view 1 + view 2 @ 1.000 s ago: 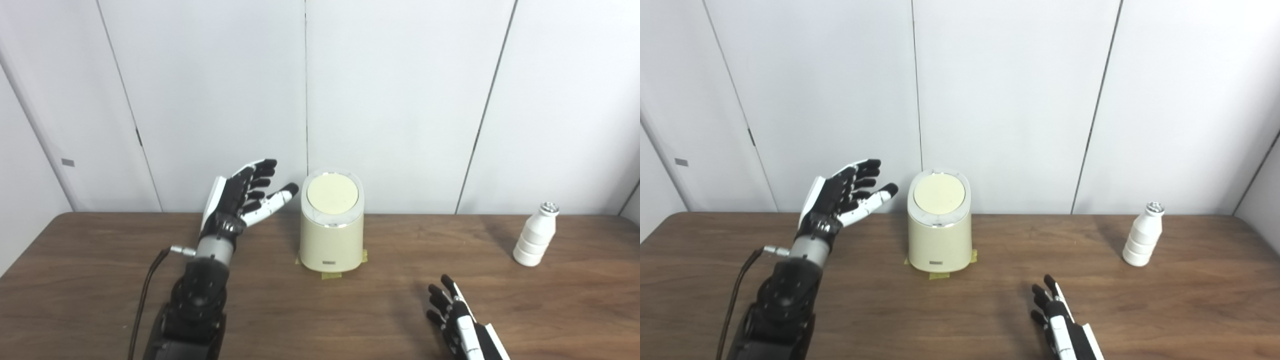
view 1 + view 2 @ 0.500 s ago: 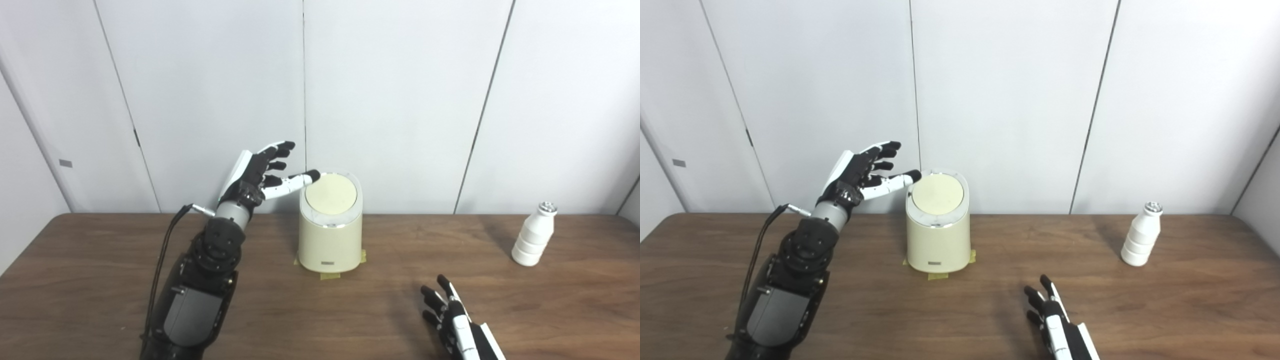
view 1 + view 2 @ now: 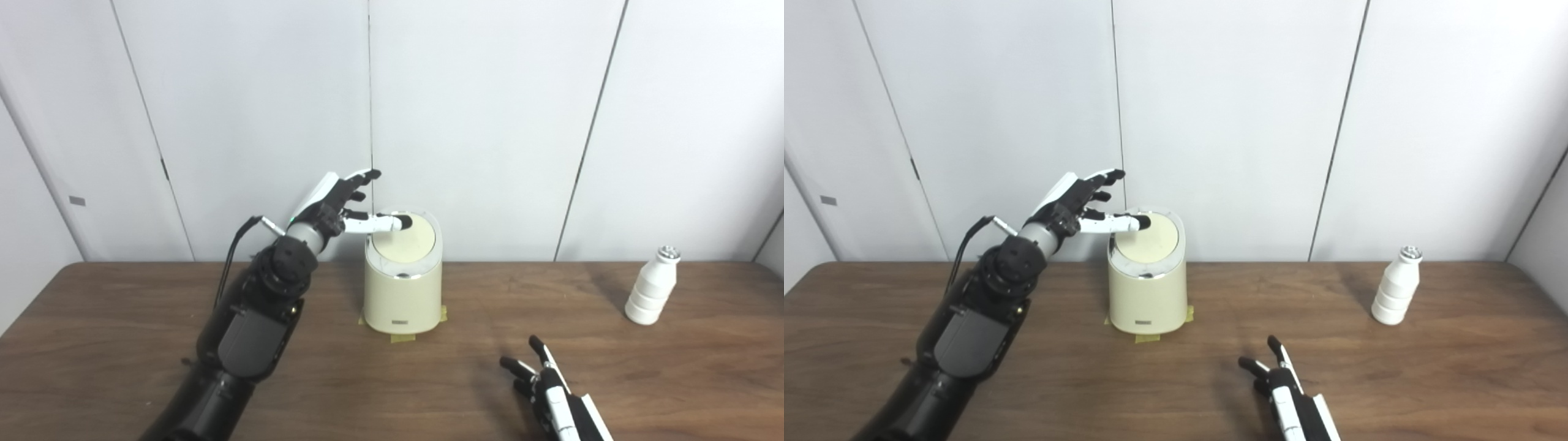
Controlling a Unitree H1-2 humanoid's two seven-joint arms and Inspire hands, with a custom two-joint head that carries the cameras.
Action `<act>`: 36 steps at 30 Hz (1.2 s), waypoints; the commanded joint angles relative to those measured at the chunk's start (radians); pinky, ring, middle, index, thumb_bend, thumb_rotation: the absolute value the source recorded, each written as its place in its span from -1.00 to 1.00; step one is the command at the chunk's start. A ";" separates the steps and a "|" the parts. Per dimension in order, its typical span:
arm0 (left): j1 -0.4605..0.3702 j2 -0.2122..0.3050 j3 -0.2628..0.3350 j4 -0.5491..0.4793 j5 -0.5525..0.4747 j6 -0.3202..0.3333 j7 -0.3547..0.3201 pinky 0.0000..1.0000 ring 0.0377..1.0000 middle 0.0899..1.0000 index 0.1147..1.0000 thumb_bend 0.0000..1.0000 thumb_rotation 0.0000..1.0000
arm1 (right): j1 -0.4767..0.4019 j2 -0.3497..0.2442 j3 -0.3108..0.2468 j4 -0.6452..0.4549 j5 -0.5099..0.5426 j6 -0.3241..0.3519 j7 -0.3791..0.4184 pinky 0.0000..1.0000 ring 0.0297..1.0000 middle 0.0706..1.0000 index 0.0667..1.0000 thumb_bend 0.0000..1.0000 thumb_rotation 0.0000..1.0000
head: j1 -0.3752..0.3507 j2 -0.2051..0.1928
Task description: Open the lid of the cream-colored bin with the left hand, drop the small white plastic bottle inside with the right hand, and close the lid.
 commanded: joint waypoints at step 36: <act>-0.186 0.076 -0.240 0.136 0.427 -0.203 0.002 0.63 0.79 0.77 0.70 0.74 -0.52 | 0.016 0.012 0.023 -0.041 -0.011 0.030 -0.006 0.84 0.75 0.54 0.94 0.02 1.00 | -0.015 0.024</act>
